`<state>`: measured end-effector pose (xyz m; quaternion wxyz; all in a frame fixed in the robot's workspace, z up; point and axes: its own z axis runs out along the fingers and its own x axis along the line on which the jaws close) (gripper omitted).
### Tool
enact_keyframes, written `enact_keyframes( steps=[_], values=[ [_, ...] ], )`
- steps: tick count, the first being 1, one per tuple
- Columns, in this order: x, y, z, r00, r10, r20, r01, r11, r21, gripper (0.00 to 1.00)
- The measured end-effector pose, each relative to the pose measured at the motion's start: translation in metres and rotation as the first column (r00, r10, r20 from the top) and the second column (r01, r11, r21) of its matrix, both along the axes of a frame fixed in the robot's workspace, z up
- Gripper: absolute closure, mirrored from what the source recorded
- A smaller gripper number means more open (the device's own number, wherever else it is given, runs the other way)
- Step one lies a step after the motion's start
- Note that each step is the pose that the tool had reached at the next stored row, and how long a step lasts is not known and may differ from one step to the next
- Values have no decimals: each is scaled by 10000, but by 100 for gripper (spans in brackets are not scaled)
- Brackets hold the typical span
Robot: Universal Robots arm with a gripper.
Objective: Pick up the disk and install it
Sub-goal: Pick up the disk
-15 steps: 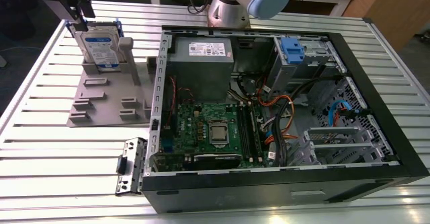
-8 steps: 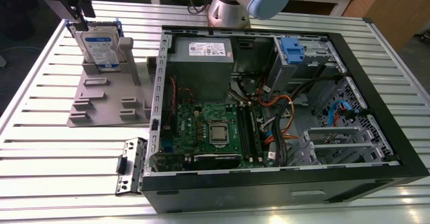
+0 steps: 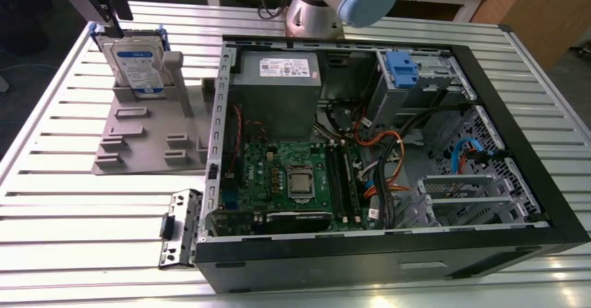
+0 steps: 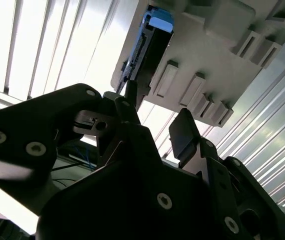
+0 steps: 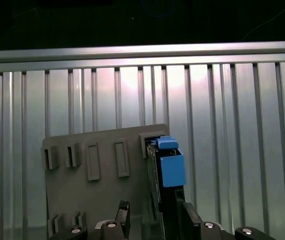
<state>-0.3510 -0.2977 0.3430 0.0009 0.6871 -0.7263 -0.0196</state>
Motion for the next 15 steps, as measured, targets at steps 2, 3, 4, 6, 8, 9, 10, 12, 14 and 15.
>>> enact_keyframes(
  steps=[2,3,4,6,8,9,10,12,14,15],
  values=[
    [-2,45,-1,10000,0,0,0,10000,0,47],
    [-3,64,-2,10000,0,0,0,10000,0,47],
    [-4,81,-2,10000,1,0,-1,10000,0,47],
    [-6,118,-4,10000,0,0,0,10000,0,47],
    [-14,148,-7,10000,0,0,0,10000,0,47],
    [-21,162,-8,10000,0,0,0,10000,0,47],
    [-30,171,-11,10000,0,1,0,10000,1,47],
    [-48,178,-17,10000,18,-1,-18,10000,-1,47],
    [-50,177,-24,9997,254,1,-254,9997,0,47],
    [-50,177,-28,9991,432,0,-432,9991,-1,47]
  ],
)
